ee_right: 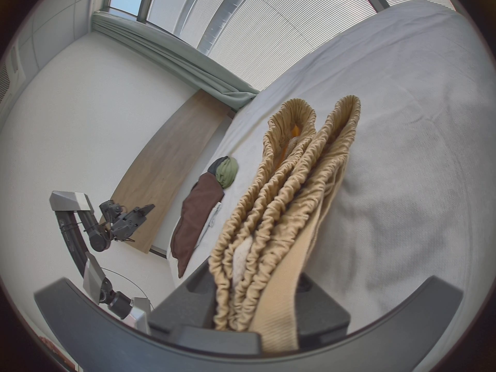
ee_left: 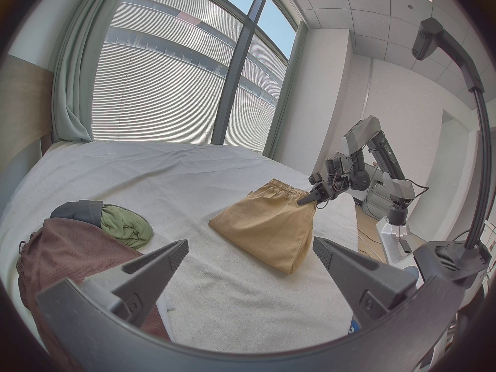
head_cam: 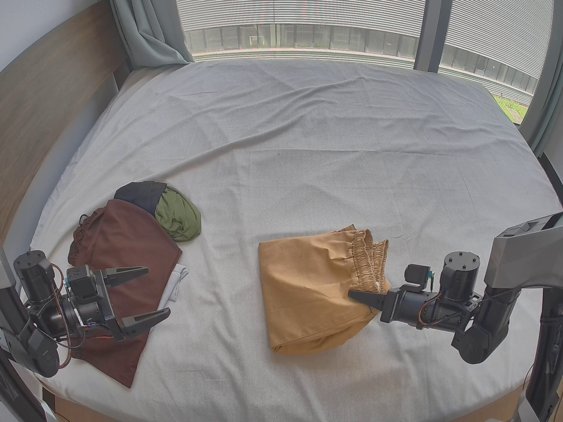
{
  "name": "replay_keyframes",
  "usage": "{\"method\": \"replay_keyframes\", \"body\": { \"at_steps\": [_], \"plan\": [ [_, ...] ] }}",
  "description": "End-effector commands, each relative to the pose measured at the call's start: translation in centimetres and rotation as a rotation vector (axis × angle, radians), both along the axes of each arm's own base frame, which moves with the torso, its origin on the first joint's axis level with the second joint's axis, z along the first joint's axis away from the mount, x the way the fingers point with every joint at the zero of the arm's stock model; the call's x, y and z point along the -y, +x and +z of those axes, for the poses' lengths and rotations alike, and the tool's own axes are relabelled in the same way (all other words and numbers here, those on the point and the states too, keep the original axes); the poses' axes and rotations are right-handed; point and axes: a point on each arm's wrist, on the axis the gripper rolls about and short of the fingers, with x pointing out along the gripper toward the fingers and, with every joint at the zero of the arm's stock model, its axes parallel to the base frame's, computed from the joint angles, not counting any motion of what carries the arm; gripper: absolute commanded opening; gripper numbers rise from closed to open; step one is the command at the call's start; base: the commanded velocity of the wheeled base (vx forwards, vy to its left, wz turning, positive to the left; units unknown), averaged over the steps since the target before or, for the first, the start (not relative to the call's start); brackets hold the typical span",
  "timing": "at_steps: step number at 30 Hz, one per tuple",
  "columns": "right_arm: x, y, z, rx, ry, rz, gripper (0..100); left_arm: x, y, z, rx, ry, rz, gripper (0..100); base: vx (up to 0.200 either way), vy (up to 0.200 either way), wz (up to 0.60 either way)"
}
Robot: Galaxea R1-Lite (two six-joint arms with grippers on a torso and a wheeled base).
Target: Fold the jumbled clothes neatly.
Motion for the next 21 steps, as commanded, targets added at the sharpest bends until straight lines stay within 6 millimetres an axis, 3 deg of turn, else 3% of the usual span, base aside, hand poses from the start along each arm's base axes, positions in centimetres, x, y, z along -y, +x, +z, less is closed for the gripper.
{"method": "replay_keyframes", "body": {
  "at_steps": [1,21],
  "plan": [
    [-0.1,-0.2,1.9,0.052,0.028,0.027,0,0.1,-0.1,0.0,-0.003,0.0,-0.005,100,0.0,0.0,0.0],
    [-1.3,0.6,4.8,0.172,0.088,0.105,0,0.6,-0.3,0.0,-0.006,-0.001,-0.026,100,0.0,0.0,0.0]
  ]
}}
